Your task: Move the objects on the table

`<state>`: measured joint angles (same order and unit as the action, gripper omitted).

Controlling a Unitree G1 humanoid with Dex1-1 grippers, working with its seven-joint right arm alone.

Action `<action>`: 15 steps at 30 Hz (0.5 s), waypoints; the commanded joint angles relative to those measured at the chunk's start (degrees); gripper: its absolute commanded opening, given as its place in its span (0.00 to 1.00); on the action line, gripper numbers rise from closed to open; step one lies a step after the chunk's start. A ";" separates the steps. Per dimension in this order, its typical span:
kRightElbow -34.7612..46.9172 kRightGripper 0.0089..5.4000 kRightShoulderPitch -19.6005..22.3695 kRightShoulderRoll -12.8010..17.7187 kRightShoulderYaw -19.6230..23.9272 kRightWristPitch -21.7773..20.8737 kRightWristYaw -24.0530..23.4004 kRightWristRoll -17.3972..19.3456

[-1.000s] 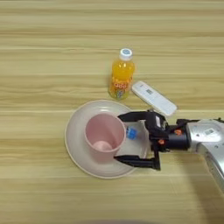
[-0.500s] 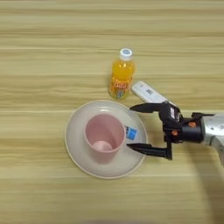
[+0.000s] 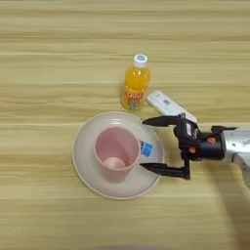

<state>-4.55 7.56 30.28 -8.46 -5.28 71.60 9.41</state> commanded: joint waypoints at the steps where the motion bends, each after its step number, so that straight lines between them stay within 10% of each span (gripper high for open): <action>1: 2.20 0.99 3.23 0.79 -0.21 -0.16 -4.35 -2.65; 15: -0.13 0.99 6.81 -1.55 -7.63 8.43 -8.87 -10.70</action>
<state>-5.42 10.56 27.98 -16.31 2.29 64.36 -0.59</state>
